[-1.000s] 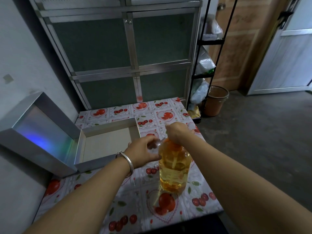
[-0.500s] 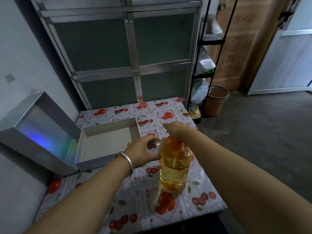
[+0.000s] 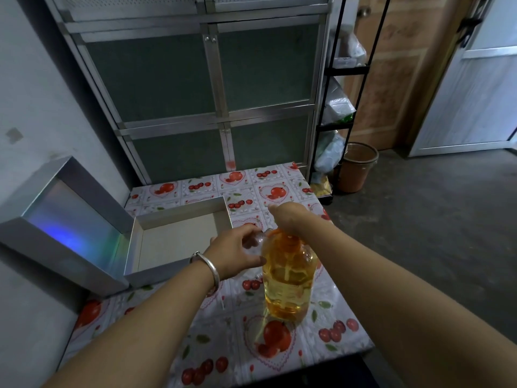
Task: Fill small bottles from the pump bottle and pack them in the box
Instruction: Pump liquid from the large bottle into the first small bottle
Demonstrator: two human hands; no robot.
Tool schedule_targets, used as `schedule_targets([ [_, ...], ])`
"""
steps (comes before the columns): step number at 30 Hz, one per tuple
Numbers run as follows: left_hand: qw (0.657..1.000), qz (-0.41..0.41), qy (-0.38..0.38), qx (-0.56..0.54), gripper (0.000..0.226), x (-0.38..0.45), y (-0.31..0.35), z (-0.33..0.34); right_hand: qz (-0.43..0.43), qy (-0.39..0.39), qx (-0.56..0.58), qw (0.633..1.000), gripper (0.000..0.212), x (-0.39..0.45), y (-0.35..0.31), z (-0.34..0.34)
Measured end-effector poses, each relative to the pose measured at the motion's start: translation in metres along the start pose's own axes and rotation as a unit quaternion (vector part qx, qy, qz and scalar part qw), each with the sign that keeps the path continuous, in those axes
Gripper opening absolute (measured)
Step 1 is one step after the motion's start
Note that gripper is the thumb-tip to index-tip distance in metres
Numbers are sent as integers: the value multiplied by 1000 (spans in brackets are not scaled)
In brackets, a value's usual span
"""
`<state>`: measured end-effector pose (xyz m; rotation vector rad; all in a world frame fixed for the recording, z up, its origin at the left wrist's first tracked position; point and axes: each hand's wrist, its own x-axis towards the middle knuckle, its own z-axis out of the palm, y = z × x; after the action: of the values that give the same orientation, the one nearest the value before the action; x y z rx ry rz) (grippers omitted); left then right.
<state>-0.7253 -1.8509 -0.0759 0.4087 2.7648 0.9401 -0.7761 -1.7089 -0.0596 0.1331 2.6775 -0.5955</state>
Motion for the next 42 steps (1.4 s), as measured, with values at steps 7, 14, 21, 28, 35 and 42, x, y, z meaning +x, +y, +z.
schedule_targets([
  [7, 1000, 3, -10, 11, 42, 0, 2, 2, 45, 15, 29, 998, 49, 9, 4, 9],
  [14, 1000, 5, -12, 19, 41, 3, 2, 0, 43, 21, 50, 998, 48, 5, 2, 6],
  [21, 1000, -2, -14, 27, 44, 1, 2, -1, 40, -21, 77, 996, 51, -2, 1, 1],
  [28, 999, -3, -18, 47, 44, 3, 4, -1, 38, 32, 29, 998, 48, 13, 7, 10],
  [35, 999, -4, -15, 44, 38, 2, 6, -2, 31, -33, 73, 996, 50, -1, 1, -1],
  [42, 999, -6, -17, 45, 42, 2, 2, -2, 49, 16, 27, 998, 47, 8, 4, 10],
])
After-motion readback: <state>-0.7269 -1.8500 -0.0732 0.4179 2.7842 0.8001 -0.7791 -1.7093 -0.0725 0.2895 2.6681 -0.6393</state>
